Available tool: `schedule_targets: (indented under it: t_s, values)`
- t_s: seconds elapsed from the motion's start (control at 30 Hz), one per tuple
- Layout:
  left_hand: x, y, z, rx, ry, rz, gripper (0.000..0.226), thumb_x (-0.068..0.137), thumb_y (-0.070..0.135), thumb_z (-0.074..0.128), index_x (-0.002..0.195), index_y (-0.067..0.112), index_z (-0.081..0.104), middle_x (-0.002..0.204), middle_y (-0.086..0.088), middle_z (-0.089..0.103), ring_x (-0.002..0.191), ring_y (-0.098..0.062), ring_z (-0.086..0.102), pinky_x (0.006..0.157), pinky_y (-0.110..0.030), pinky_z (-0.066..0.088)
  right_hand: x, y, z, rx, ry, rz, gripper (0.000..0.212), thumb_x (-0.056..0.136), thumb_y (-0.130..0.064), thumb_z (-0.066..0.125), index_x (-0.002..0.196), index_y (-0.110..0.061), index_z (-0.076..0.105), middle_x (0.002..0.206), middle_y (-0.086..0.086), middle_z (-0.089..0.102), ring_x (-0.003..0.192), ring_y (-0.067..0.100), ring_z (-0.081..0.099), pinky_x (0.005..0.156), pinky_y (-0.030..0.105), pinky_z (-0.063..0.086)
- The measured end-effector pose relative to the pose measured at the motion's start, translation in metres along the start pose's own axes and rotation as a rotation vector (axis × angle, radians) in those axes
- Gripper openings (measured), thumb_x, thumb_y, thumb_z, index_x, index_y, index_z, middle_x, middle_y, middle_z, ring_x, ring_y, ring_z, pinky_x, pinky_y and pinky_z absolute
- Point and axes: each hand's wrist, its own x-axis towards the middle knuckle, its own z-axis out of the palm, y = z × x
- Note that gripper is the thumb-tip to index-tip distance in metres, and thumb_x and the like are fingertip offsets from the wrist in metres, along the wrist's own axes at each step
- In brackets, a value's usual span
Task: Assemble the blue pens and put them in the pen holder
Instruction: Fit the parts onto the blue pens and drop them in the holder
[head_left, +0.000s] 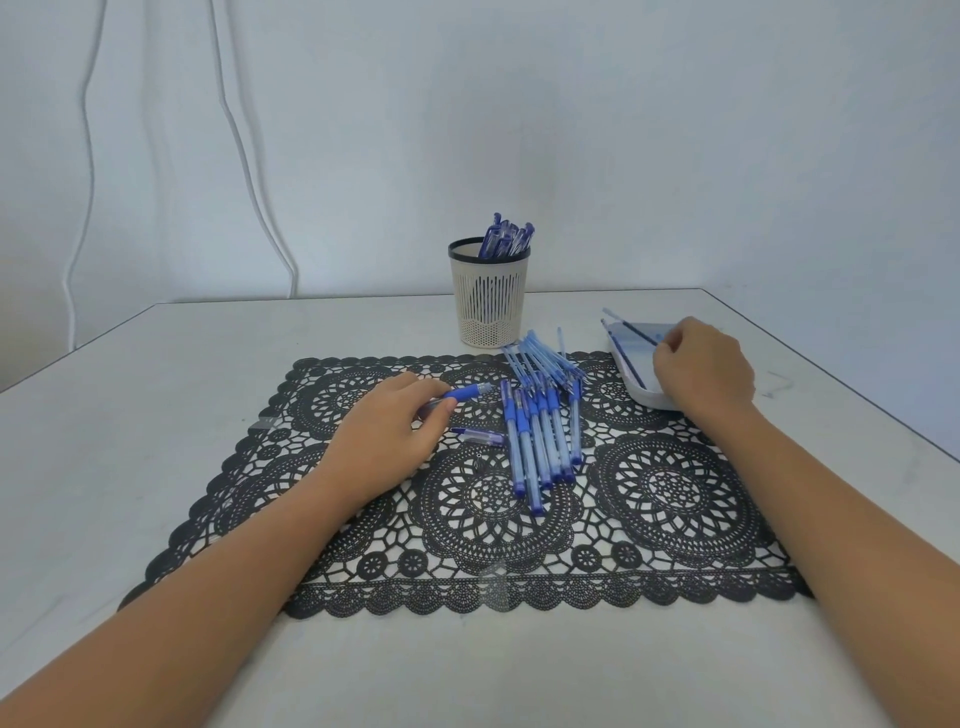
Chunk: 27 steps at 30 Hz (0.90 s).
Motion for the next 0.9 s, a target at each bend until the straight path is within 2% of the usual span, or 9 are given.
schedule_targets:
  t_s: [0.13,0.23,0.27,0.37,0.47,0.73,0.9]
  values:
    - [0.0,-0.001,-0.001,-0.005,0.005,-0.003,0.023,0.093,0.028,0.05,0.109,0.017,0.063,0.084,0.003,0.059,0.079,-0.01,0.05,0.067,-0.015,0.036,-0.014,-0.021,-0.008,0.146,-0.086,-0.216,0.01,0.091,-0.019,0.049,0.093,-0.018,0.059,0.097,0.002,0.064,0.092,0.021,0.056,0.084,0.039,0.047]
    - [0.0,-0.001,-0.001,-0.013,0.009,-0.01,0.023,0.094,0.028,0.05,0.108,0.017,0.063,0.083,0.003,0.058,0.079,-0.01,0.05,0.067,-0.016,0.035,-0.032,-0.037,-0.016,0.25,-0.264,-0.369,0.007,0.091,-0.018,0.053,0.09,-0.021,0.058,0.089,-0.005,0.061,0.082,0.009,0.053,0.069,0.015,0.04]
    - [0.0,0.0,-0.001,-0.02,0.011,-0.012,0.023,0.094,0.029,0.05,0.108,0.017,0.064,0.082,0.004,0.058,0.079,-0.01,0.05,0.067,-0.018,0.035,-0.036,-0.04,-0.018,0.247,-0.306,-0.412,0.007,0.091,-0.018,0.053,0.09,-0.023,0.059,0.088,-0.006,0.061,0.082,0.008,0.053,0.068,0.014,0.038]
    - [0.0,0.001,-0.002,-0.042,0.03,-0.011,0.029,0.092,0.034,0.047,0.107,0.016,0.064,0.081,0.004,0.057,0.077,-0.011,0.05,0.066,-0.022,0.036,-0.044,-0.045,-0.018,0.202,-0.338,-0.479,0.009,0.09,-0.022,0.054,0.087,-0.029,0.058,0.083,-0.014,0.058,0.085,0.008,0.054,0.081,0.029,0.045]
    - [0.001,0.002,-0.003,-0.059,0.047,-0.027,0.021,0.093,0.025,0.051,0.106,0.014,0.065,0.078,0.004,0.056,0.074,-0.01,0.049,0.065,-0.022,0.035,-0.045,-0.046,-0.018,0.171,-0.332,-0.489,0.011,0.09,-0.023,0.054,0.084,-0.032,0.058,0.081,-0.017,0.057,0.088,0.01,0.056,0.089,0.042,0.046]
    - [0.002,0.0,-0.004,-0.061,0.069,-0.051,0.023,0.093,0.026,0.05,0.107,0.014,0.064,0.073,0.013,0.049,0.07,0.0,0.046,0.062,-0.011,0.03,-0.045,-0.044,-0.019,0.167,-0.313,-0.452,0.012,0.09,-0.023,0.053,0.084,-0.033,0.057,0.086,-0.014,0.058,0.096,0.014,0.056,0.093,0.048,0.042]
    - [0.002,0.0,-0.004,-0.059,0.072,-0.056,0.024,0.094,0.027,0.049,0.107,0.014,0.064,0.074,0.012,0.051,0.07,-0.001,0.046,0.062,-0.013,0.031,-0.045,-0.045,-0.017,0.165,-0.321,-0.453,0.013,0.09,-0.023,0.053,0.084,-0.033,0.057,0.083,-0.017,0.055,0.094,0.013,0.057,0.093,0.048,0.042]
